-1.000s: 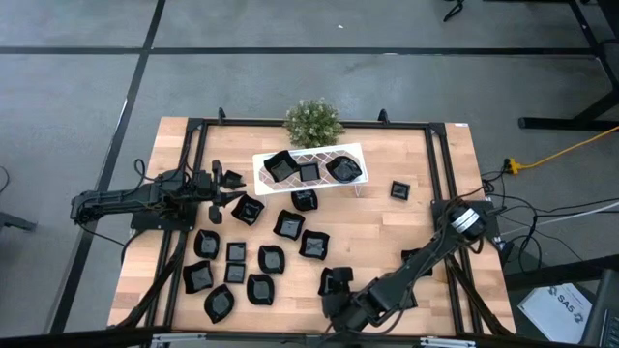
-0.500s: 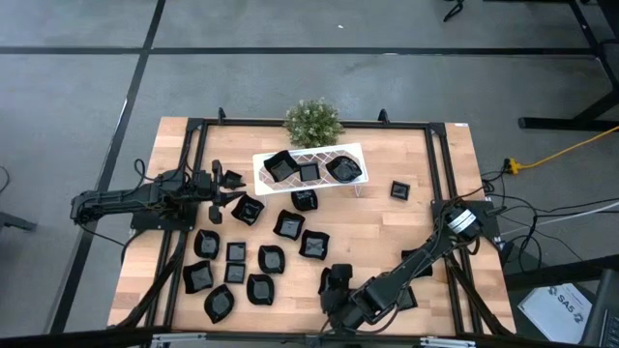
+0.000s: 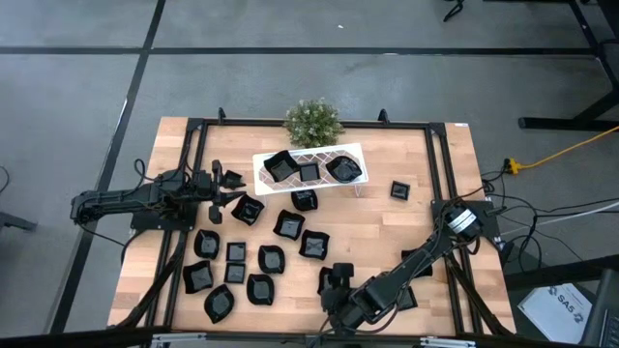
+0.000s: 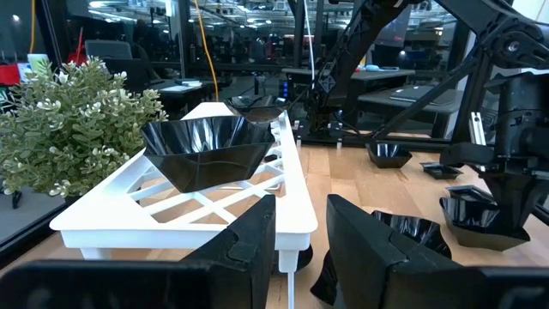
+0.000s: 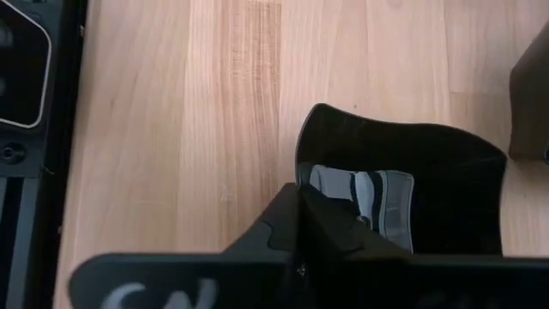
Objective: Pick & Place Mini shaped plates
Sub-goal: Stack the distorted square plate on top of the distorted square plate on the shelf
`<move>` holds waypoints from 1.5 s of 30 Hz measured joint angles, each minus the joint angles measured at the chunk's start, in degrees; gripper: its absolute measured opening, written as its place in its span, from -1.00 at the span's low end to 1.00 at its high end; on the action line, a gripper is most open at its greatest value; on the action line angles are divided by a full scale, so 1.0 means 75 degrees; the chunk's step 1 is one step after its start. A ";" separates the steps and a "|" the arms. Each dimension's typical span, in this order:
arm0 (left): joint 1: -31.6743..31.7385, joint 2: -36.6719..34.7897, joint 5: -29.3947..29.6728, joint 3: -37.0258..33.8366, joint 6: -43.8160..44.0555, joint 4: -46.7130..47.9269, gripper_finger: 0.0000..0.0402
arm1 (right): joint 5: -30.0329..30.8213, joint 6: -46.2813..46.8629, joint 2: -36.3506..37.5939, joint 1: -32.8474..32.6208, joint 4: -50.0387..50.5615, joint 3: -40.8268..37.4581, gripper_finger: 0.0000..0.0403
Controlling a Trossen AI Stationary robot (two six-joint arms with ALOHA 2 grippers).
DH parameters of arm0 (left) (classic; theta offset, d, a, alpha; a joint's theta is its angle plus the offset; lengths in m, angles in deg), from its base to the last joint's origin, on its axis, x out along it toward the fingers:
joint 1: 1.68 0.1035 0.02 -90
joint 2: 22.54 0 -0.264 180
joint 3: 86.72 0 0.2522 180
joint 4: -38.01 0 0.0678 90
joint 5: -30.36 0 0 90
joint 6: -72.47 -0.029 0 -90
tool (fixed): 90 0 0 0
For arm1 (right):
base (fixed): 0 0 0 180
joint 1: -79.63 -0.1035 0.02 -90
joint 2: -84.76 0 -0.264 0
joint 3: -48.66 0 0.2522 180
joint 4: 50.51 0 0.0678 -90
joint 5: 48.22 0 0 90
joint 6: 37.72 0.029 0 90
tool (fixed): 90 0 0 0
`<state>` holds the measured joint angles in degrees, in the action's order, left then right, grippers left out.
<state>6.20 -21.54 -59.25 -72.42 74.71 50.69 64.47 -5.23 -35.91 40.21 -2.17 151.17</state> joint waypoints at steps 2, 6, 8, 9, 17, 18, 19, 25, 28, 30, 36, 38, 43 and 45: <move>-0.0002 0.0002 -0.0001 -0.0001 0.0000 0.0000 -0.50 | -0.0069 -0.0001 0.0040 0.0000 0.0129 0.0074 -0.93; 0.0000 0.0002 0.0001 0.0000 0.0000 0.0000 -0.50 | -0.0168 -0.0177 0.0233 0.0000 0.0356 0.0324 -0.98; -0.0001 0.0002 -0.0002 -0.0002 0.0000 -0.0005 -0.50 | -0.0176 -0.0244 0.0350 0.0000 0.0484 0.0430 -0.97; -0.0001 -0.0001 -0.0002 -0.0003 0.0000 -0.0004 -0.50 | -0.0174 -0.0266 0.0414 0.0000 0.0545 0.0461 -0.96; -0.0002 0.0002 -0.0002 -0.0002 0.0000 -0.0034 -0.50 | -0.0173 -0.0944 0.0669 0.0025 0.1074 0.0948 -0.98; -0.0003 0.0002 0.0001 0.0000 0.0000 -0.0029 -0.50 | -0.0170 -0.1050 0.0674 0.0037 0.1143 0.1046 -0.98; -0.0002 0.0002 0.0001 0.0000 0.0000 -0.0039 -0.50 | -0.0173 -0.1184 0.0677 0.0048 0.1206 0.1162 -0.98; -0.0002 0.0002 -0.0001 -0.0001 0.0000 -0.0026 -0.50 | -0.0119 -0.2181 0.0704 0.0180 0.1740 0.1843 -0.98; -0.0003 0.0002 -0.0002 -0.0003 0.0000 -0.0014 -0.50 | 0.0017 -0.2741 0.0714 0.0283 0.1888 0.2182 -0.98; -0.0001 0.0002 -0.0001 -0.0002 0.0000 -0.0017 -0.50 | 0.0021 -0.3100 0.0718 0.0359 0.2160 0.2424 -0.98; -0.0003 0.0002 -0.0001 -0.0003 0.0000 -0.0018 -0.50 | 0.0038 -0.4138 0.0724 0.0642 0.2849 0.3060 -0.98; 0.0000 0.0002 -0.0001 -0.0003 0.0000 -0.0017 -0.50 | 0.0034 -0.4458 0.0724 0.0772 0.3006 0.3199 -0.98; -0.0001 0.0002 0.0001 -0.0002 0.0000 -0.0030 -0.50 | 0.0012 -0.5173 0.0815 0.1256 0.3281 0.3279 -0.98; 0.0000 0.0002 0.0000 -0.0003 0.0000 -0.0032 -0.50 | 0.0003 -0.5488 0.0936 0.1459 0.3321 0.3276 -0.98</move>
<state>6.20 -21.53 -59.25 -72.44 74.71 50.45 64.49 -46.40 -28.90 51.15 22.73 175.74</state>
